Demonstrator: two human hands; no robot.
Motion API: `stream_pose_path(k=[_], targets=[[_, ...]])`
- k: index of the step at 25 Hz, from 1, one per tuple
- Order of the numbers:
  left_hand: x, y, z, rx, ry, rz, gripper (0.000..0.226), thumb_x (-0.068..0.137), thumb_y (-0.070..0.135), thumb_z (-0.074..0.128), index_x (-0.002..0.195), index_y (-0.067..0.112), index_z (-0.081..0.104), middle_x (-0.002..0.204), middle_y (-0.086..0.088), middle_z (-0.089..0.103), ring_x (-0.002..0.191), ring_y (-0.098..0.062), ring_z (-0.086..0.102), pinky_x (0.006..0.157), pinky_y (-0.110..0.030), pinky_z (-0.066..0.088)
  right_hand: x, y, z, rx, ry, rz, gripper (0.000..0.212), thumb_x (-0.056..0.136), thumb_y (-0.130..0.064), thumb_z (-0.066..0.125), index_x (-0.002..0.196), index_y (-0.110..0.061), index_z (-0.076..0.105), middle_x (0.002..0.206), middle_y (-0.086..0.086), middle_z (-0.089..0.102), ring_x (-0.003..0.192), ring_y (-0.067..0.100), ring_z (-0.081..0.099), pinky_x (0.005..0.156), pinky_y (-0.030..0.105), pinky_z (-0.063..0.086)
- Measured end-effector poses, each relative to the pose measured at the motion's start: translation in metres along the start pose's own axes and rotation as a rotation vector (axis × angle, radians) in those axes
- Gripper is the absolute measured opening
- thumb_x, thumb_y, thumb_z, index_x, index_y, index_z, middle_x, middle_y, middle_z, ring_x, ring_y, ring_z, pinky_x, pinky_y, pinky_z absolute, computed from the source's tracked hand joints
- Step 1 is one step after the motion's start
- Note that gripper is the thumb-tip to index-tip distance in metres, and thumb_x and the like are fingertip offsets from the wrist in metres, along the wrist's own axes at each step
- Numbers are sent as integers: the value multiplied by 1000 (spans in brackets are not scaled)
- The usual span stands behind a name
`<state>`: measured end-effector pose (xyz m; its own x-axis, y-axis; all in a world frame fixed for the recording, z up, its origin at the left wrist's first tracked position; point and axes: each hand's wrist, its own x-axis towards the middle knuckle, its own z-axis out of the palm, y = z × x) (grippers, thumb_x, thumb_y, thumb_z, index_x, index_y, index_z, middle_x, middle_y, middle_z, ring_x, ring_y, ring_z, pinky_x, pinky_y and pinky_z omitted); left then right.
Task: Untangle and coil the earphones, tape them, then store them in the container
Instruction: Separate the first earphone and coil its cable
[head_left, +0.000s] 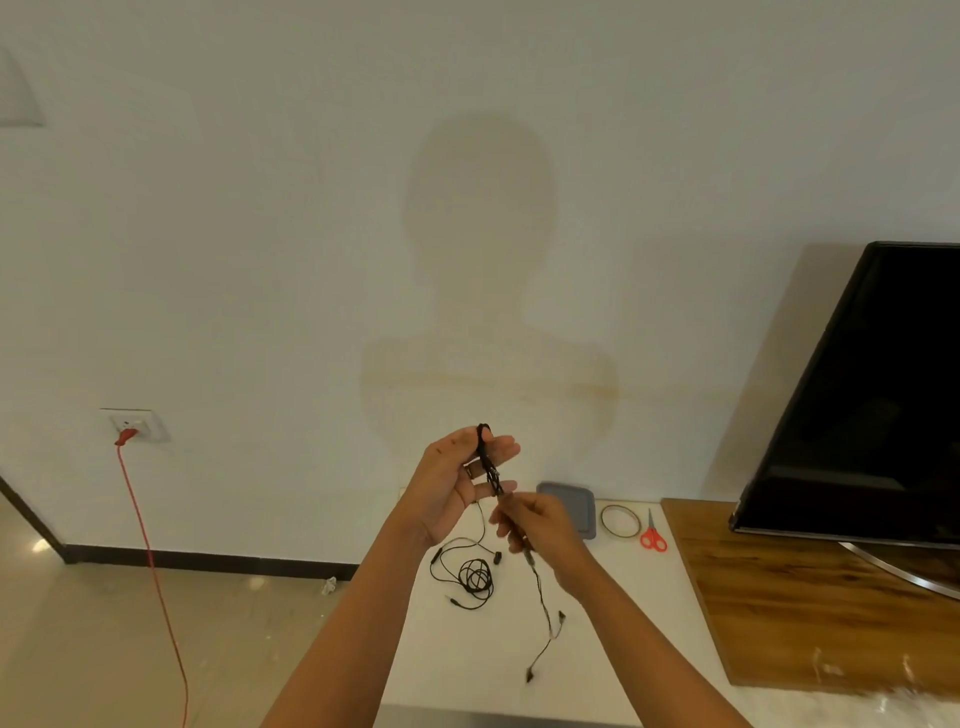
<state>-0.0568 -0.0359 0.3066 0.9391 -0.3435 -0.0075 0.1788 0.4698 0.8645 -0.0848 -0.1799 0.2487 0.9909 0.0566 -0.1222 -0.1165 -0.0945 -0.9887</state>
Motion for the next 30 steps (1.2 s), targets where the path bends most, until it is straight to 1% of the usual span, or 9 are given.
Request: stream_pose_path(k=[5,8,10,14,17,20,23,26,30], targets=[[9,1,-19,407,71,86,28,101,21,42,90,16,67,107,-3,73,113,-18,62,85,-41,49,-35,-7,4,-155,-73,-30,45,95,-40,51,72,-6,68,62,8,67,49,14,55,53,24,48],[4,-5,-22,633,-6,24,32,100,22,45,81,21,70,91,1,74,94,-16,64,79,-33,47,-27,-45,-7,-265,45,-182,35,93,-29,57,62,-13,65,48,-4,53,43,10,43,47,24,39],[-2,-9,-17,552,-82,-50,32,101,19,43,80,18,68,82,1,70,88,-16,64,74,-34,46,-11,-65,-15,-372,112,-284,36,92,-26,57,57,-17,61,46,-8,47,43,7,38,49,22,35],[-4,-9,-10,390,-106,-145,29,102,20,38,100,8,65,90,-9,71,108,-33,65,87,-47,50,19,-77,-21,-364,80,-270,36,92,-32,58,57,-23,59,46,-11,49,45,4,44,50,19,40],[-5,-7,-12,252,-94,-192,30,103,17,36,100,4,63,80,-8,65,105,-35,66,90,-55,51,32,-66,-24,-224,11,-188,30,89,-40,62,73,-14,66,56,-4,49,48,9,42,49,21,39],[-6,-3,-10,94,-90,-154,30,102,12,35,95,4,63,79,-6,64,93,-26,69,87,-57,52,32,-40,-17,-29,-14,-109,29,90,-38,60,80,-12,66,59,-4,51,48,9,38,47,20,34],[-2,-5,-6,-1,-51,-111,25,101,15,37,98,5,60,87,-6,70,88,-22,70,85,-54,52,20,-15,1,33,-22,-37,38,95,-42,48,75,-14,62,55,-4,53,48,9,45,51,21,39],[1,-6,-7,-47,-16,-66,25,102,16,37,97,6,59,108,-15,71,103,-31,68,87,-58,50,5,1,7,49,-10,28,54,100,-46,33,71,-14,65,58,-1,59,49,11,50,53,22,43],[6,0,-15,-139,40,29,24,101,17,38,94,7,58,117,-17,67,111,-35,63,88,-59,50,-19,19,6,-134,-153,18,49,100,-42,37,74,-13,66,59,1,59,50,14,50,53,25,42]])
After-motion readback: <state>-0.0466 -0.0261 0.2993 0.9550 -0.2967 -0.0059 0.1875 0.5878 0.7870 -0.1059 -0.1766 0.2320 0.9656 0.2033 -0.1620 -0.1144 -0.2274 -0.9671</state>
